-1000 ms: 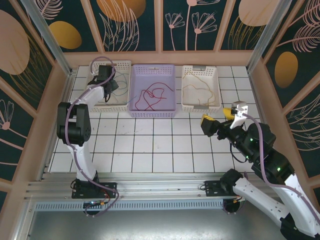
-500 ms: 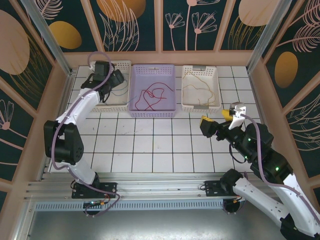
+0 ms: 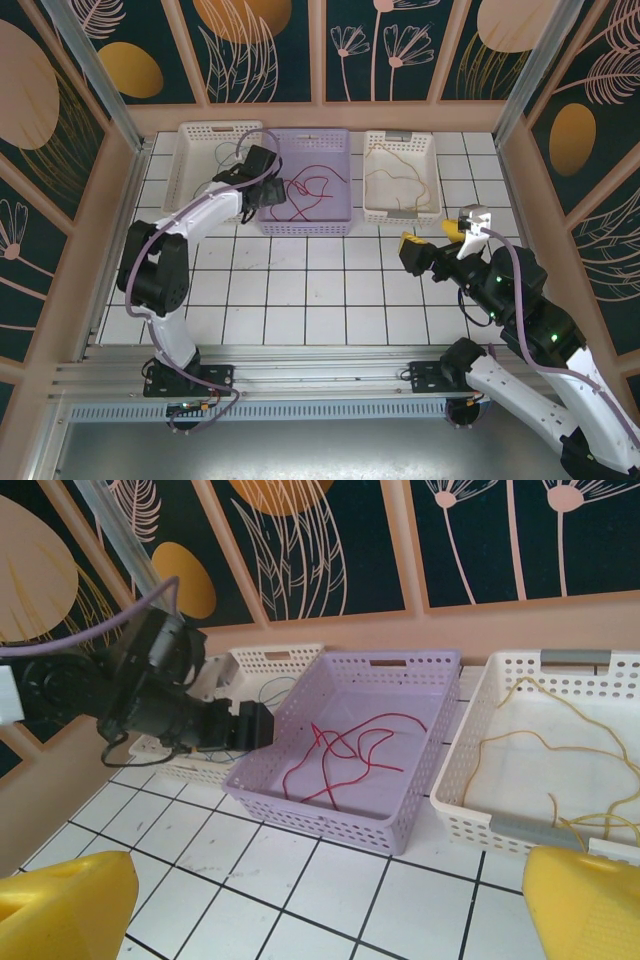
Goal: Untangle the cables
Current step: Move the cable to the container.
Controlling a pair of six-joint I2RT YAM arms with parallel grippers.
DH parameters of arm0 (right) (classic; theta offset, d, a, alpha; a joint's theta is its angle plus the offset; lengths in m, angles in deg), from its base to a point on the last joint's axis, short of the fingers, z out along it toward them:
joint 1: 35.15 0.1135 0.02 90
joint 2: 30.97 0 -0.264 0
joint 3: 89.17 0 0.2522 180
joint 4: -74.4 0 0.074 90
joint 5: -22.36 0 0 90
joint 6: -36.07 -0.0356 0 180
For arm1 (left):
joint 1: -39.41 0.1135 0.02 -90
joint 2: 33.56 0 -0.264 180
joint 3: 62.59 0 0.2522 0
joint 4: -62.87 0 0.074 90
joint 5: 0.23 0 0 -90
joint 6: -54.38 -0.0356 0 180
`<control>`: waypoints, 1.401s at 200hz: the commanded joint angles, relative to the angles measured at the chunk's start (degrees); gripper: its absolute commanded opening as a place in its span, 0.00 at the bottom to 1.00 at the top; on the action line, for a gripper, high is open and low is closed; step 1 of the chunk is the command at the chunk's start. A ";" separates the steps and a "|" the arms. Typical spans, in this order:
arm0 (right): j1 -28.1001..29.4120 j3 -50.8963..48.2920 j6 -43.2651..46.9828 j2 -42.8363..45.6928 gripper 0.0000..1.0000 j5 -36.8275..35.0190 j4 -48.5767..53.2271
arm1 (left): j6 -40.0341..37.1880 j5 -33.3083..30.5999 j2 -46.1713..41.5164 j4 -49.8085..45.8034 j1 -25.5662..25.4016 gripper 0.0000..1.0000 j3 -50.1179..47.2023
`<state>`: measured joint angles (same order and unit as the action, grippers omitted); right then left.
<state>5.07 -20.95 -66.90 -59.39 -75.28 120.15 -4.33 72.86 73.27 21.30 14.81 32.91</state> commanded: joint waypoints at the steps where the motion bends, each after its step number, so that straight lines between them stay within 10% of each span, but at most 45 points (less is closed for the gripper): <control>1: 0.28 -0.59 -0.53 0.33 0.99 0.19 -0.97 | -1.93 -4.32 1.39 -2.30 -0.80 0.88 2.67; 280: 0.29 -2.56 -0.30 1.07 0.99 0.70 -1.92 | -3.61 -7.94 6.31 -2.58 -1.86 0.33 3.66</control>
<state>5.07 -22.90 -66.88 -59.17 -75.06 120.08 -7.50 66.48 79.02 19.92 13.34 35.95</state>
